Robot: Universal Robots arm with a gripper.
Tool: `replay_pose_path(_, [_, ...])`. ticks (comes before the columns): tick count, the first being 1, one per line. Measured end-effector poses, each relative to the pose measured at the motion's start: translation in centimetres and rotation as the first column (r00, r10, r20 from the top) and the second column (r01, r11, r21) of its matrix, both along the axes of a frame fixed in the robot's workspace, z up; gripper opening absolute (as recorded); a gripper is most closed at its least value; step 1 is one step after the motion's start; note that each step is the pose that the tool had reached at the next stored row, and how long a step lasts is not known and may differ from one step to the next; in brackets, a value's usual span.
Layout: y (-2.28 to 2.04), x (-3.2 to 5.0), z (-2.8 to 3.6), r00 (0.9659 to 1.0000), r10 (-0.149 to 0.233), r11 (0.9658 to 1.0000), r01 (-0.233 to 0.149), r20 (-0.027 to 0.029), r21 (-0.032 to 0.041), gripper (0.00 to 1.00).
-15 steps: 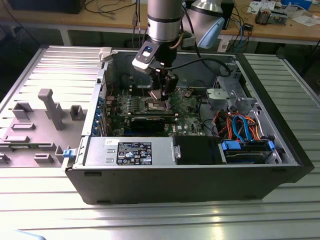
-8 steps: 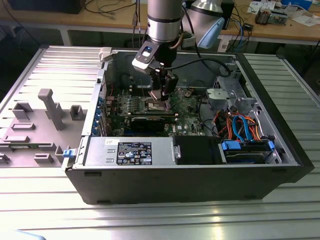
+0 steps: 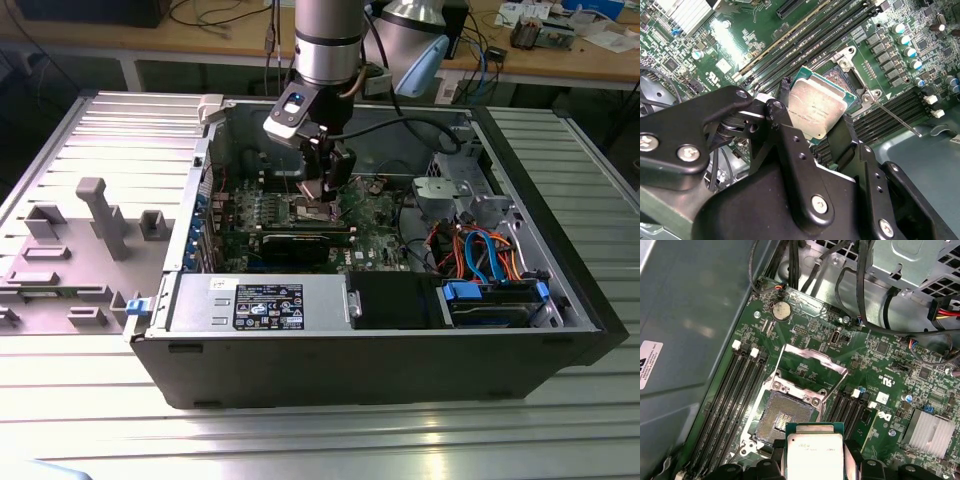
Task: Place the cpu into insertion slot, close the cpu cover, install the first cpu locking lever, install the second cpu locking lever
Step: 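Place the cpu into insertion slot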
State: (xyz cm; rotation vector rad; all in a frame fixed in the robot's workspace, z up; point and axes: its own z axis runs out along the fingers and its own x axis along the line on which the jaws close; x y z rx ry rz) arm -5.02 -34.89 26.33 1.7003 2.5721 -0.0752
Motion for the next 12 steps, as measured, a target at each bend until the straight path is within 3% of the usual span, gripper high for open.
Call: replay_pose_path(12, [0.00, 0.00, -0.05, 0.9999, -0.013, 0.9999, 0.013, 0.0000, 0.0000, 0.55])
